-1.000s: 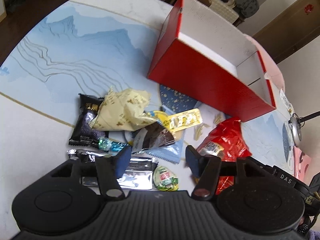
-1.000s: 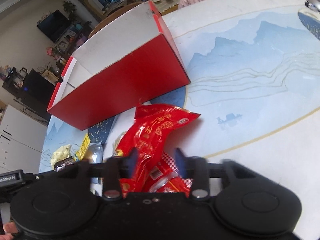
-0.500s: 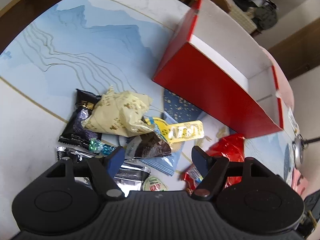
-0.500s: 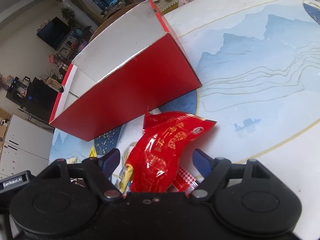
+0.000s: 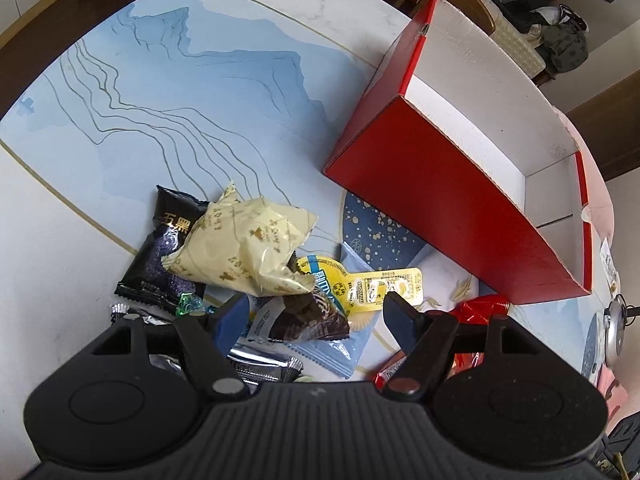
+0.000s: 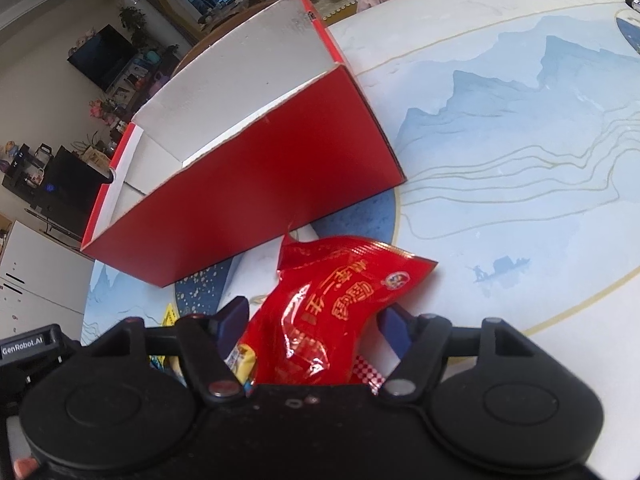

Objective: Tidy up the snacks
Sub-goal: 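Grasp the large red snack bag with the right gripper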

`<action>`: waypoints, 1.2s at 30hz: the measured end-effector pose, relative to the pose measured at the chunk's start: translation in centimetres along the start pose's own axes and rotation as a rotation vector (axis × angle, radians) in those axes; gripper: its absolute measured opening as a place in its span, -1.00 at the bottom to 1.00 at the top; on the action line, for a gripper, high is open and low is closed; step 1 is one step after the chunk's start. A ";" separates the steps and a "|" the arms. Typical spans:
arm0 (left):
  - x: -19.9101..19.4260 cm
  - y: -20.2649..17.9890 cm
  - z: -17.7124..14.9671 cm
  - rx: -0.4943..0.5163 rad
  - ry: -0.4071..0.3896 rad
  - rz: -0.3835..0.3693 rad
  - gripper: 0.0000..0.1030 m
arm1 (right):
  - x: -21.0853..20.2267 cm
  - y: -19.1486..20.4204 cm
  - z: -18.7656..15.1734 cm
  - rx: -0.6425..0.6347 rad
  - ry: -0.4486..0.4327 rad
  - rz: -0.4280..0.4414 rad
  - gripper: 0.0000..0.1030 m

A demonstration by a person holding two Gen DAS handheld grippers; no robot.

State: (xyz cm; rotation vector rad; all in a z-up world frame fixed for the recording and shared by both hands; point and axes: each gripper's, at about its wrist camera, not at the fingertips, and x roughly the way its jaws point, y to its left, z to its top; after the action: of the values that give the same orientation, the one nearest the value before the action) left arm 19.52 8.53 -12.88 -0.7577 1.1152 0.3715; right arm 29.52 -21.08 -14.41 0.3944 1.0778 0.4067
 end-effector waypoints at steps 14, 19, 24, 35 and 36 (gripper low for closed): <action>1.0 0.7 -0.1 -0.040 0.029 -0.001 0.13 | 0.4 0.1 -0.3 -0.020 0.015 0.015 0.05; 1.2 1.3 0.1 -0.058 0.042 -0.022 -0.07 | 0.5 -0.1 -0.4 -0.019 0.019 0.015 -0.18; 1.2 1.5 0.1 -0.061 0.051 -0.030 -0.25 | 0.0 0.0 -0.6 -0.045 0.002 0.030 -0.59; 0.6 1.4 -0.1 -0.024 0.043 -0.066 -0.42 | -1.6 0.8 -1.0 -0.078 -0.062 0.064 -0.92; 0.5 1.4 -0.1 -0.024 0.044 -0.067 -0.43 | -1.8 1.0 -1.1 -0.088 -0.071 0.058 -0.93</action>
State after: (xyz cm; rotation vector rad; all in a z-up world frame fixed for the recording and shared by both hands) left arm 18.76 9.37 -13.89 -0.8258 1.1255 0.3127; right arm 27.65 -20.99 -13.01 0.3601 0.9776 0.4865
